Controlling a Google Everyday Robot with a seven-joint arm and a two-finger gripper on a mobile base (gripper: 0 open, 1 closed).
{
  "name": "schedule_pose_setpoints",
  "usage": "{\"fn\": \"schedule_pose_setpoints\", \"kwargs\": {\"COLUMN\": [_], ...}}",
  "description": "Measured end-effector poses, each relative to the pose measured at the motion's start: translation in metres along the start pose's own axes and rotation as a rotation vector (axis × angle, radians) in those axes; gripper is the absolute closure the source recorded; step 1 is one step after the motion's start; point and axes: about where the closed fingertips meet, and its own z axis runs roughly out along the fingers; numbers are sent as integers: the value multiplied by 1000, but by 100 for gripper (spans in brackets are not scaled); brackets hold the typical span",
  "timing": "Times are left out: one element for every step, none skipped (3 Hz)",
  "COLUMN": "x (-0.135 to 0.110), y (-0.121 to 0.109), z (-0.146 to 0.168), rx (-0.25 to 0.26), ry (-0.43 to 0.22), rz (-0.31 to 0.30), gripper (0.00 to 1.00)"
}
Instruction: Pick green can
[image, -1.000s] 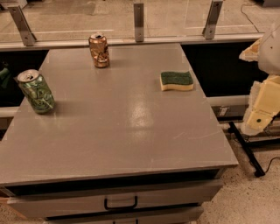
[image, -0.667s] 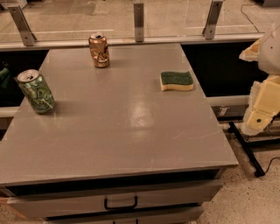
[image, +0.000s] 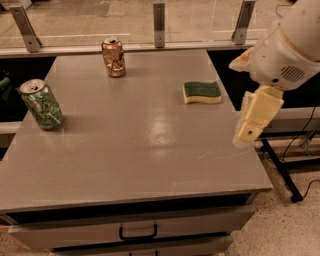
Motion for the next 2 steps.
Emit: {"fn": "schedule_pose_setpoints", "kwargs": {"x": [-80,-170], "y": [-11,-14], "z": [35,50], "rx": [-18,-2], "ry": [-154,-320], "rz": [-113,-194], "gripper": [0,0]}}
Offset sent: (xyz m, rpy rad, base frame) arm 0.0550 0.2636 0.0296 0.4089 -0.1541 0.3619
